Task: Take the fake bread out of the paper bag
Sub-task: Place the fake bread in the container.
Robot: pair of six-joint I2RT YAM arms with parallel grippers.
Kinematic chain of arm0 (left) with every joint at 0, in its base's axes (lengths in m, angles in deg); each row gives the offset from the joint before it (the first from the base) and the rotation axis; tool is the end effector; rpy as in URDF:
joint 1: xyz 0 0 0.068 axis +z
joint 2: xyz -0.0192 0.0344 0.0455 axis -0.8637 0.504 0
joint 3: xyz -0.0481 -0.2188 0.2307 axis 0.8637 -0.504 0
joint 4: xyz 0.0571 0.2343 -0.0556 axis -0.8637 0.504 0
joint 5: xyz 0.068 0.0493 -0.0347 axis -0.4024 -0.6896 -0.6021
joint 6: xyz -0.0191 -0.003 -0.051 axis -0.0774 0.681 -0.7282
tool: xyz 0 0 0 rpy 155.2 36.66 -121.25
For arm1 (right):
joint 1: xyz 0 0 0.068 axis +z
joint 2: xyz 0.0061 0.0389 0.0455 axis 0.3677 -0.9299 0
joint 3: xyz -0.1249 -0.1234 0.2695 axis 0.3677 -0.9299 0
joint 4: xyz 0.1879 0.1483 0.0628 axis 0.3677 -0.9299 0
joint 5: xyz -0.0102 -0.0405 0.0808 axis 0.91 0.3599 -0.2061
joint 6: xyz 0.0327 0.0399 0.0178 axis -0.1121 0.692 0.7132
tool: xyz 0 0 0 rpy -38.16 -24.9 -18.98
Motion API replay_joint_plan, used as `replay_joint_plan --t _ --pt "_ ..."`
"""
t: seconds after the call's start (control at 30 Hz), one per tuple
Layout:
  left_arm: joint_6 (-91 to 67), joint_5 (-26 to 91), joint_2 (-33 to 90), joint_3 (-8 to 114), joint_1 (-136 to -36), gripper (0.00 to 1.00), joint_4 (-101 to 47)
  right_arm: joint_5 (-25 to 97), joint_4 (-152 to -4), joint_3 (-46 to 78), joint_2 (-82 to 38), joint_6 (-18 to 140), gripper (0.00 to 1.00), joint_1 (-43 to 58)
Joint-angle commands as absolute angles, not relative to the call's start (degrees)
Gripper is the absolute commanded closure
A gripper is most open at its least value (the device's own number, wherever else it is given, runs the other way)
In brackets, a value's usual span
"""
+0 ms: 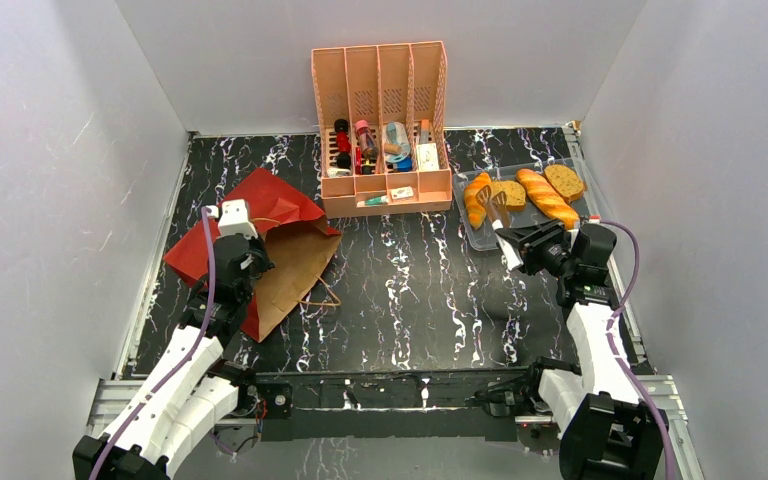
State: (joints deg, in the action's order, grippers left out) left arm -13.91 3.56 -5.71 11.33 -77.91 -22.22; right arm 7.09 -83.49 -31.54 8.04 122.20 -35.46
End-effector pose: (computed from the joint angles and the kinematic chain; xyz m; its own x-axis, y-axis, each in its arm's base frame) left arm 0.1250 -0.0274 0.3108 -0.2120 -0.1527 -0.9653 -0.0836 0.9869 -0.1378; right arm 0.1493 -0.0146 0.2739 -0.4595 0.8861 -0.0610 0.3212 0.2298 0.9187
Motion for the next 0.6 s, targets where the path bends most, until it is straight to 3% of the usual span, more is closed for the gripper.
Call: replay_joint_plan --t 0.0,0.57 --pt "-13.9 3.9 -6.0 13.0 -78.0 1.0 -23.0 4.5 -83.8 -27.6 10.2 117.4 0.69 -34.3" --pt "-13.7 3.7 -5.1 13.1 -78.1 1.0 -23.4 8.8 -100.0 -16.4 18.1 107.3 0.71 -16.8"
